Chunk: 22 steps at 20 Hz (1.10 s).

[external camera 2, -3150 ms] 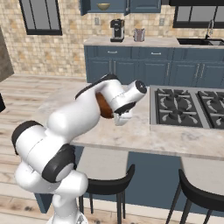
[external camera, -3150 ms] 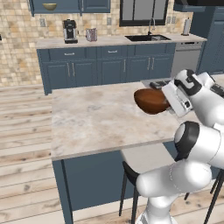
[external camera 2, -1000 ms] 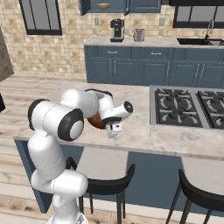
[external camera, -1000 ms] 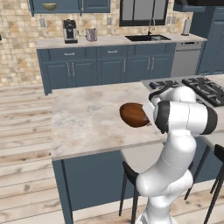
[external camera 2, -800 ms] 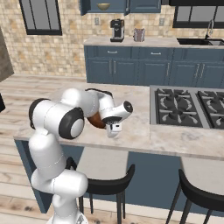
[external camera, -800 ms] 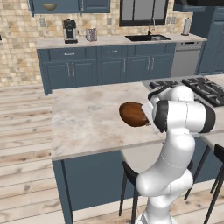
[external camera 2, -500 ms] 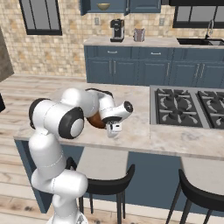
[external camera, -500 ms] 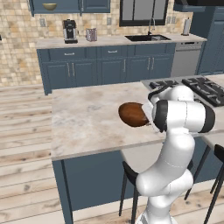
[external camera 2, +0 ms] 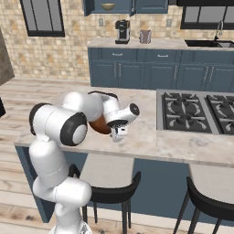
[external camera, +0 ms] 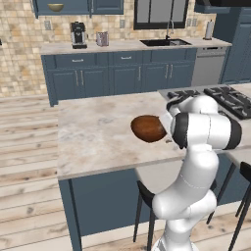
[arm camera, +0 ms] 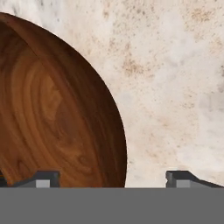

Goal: Pick up the bowls from the cabinet and place each bowl in front of a stool on the dining counter.

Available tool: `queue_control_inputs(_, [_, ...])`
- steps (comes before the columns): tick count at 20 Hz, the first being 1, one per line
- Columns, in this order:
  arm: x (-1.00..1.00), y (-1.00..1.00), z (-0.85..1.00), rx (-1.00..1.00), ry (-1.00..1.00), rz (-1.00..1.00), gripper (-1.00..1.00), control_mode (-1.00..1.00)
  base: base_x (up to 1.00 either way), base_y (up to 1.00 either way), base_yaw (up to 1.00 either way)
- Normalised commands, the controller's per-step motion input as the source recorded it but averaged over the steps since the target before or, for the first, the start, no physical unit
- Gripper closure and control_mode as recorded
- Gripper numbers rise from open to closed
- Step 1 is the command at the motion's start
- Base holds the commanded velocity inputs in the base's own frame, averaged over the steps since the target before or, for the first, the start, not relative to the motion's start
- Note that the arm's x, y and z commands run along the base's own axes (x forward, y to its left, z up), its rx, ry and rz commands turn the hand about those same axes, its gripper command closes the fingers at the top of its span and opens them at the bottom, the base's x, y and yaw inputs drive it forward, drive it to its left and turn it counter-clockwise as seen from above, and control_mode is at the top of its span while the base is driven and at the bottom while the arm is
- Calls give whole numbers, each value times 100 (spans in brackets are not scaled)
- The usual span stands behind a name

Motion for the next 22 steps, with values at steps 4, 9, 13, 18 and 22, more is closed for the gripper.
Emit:
queue_control_inputs(4, [-1, 4, 91, -3, 0, 1, -100, -100, 0, 0, 0])
queue_control_inputs(9, [-26, 0, 99, -4, 0, 1, -100, -100, 0, 0, 0])
queue_control_inputs(13, [-61, 0, 100, -8, 0, 1, -100, -100, 0, 0, 0])
queue_control_inputs(18, [-96, 0, 90, -12, 0, 3, -100, -100, 0, 0, 0])
queue_control_inputs(22, [-100, 1, 73, -16, 0, 7, -100, -100, 0, 0, 0])
